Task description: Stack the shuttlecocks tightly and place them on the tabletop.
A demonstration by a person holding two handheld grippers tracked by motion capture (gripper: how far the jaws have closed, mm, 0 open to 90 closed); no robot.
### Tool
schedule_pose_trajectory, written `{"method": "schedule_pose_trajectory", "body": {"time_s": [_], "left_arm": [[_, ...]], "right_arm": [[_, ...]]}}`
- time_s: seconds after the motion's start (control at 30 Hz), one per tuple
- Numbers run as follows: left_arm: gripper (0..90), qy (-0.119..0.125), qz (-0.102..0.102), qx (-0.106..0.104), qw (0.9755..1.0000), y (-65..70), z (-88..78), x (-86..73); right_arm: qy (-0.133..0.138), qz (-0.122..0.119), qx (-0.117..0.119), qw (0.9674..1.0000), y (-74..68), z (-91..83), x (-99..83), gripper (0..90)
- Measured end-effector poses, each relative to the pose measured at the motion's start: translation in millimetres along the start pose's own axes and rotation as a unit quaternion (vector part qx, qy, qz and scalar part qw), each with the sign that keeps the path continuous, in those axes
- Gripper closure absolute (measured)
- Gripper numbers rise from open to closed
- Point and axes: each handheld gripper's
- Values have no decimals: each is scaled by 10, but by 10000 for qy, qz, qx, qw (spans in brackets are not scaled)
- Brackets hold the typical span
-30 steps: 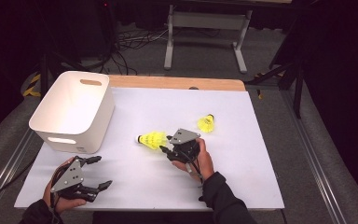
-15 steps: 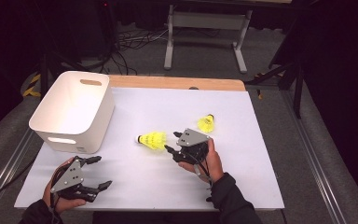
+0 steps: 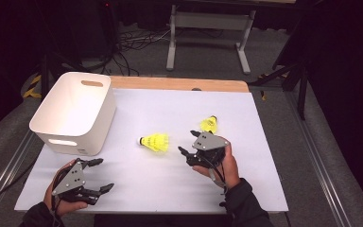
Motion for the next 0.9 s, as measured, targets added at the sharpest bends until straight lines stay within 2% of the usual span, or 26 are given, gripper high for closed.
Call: {"method": "schedule_pose_trajectory", "body": {"time_s": [0.23,0.53,0.63,0.9], "left_arm": [[139,-8,-4,-10,10000,-1,3,-1],[139,-21,6,-9,10000,1,6,1],[139,-28,4,-11,10000,3,10,0],[139,-26,15,-23,10000,0,8,1]], "right_arm": [[0,70,-314,9995,101,-128,-69,286],[-73,121,-653,9978,242,-266,-192,266],[-149,82,-808,9966,281,-281,-236,255],[-303,155,-1063,9938,403,-242,-345,255]]}}
Point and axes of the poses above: each handheld gripper's, and its own axes: z roughly forward along the jaws, x roughly out of its top, y roughly to its right, and after that the axes turned 8 degrees about -x, right-handed
